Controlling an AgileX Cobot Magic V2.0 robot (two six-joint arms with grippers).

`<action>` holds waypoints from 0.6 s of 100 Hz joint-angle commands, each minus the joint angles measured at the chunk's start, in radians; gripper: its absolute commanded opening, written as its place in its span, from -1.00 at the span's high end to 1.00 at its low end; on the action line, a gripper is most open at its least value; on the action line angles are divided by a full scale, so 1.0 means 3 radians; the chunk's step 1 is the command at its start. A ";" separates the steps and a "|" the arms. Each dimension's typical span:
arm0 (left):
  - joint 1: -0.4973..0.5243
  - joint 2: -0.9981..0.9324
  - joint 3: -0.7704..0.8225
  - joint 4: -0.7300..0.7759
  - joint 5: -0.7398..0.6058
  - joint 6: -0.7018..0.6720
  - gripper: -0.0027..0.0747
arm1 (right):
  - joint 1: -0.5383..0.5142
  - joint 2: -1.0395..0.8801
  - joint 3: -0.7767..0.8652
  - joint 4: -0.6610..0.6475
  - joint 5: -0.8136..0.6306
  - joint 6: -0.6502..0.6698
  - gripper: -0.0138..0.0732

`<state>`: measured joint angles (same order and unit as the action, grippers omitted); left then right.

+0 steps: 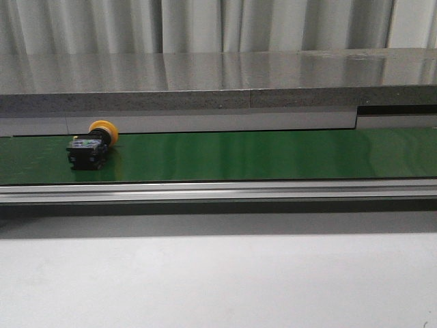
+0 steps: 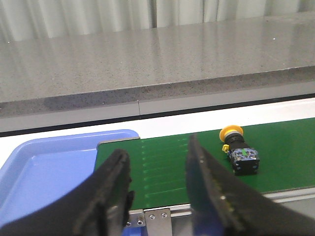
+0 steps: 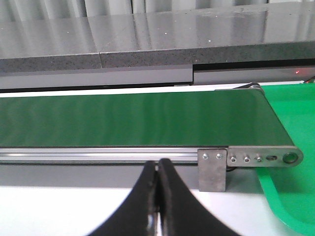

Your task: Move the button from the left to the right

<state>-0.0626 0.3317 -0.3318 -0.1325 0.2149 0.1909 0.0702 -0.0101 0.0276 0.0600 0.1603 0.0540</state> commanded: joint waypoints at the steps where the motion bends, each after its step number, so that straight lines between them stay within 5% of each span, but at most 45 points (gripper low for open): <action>1: -0.0021 0.0018 -0.0085 -0.0034 -0.0220 -0.0012 0.67 | 0.0006 -0.0049 -0.0063 -0.0029 -0.0280 -0.0007 0.84; 11: -0.0021 0.0018 -0.0085 -0.0034 -0.0220 -0.0012 0.98 | 0.0006 -0.0049 -0.0063 -0.0029 -0.0280 -0.0007 0.84; 60: -0.0021 0.0018 -0.0085 -0.0039 -0.0220 -0.0012 0.98 | 0.0006 -0.0049 -0.0063 -0.0029 -0.0461 -0.0007 0.84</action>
<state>-0.0626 0.3317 -0.3318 -0.1325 0.2149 0.1909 0.0702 -0.0101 0.0276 0.0600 0.1427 0.0540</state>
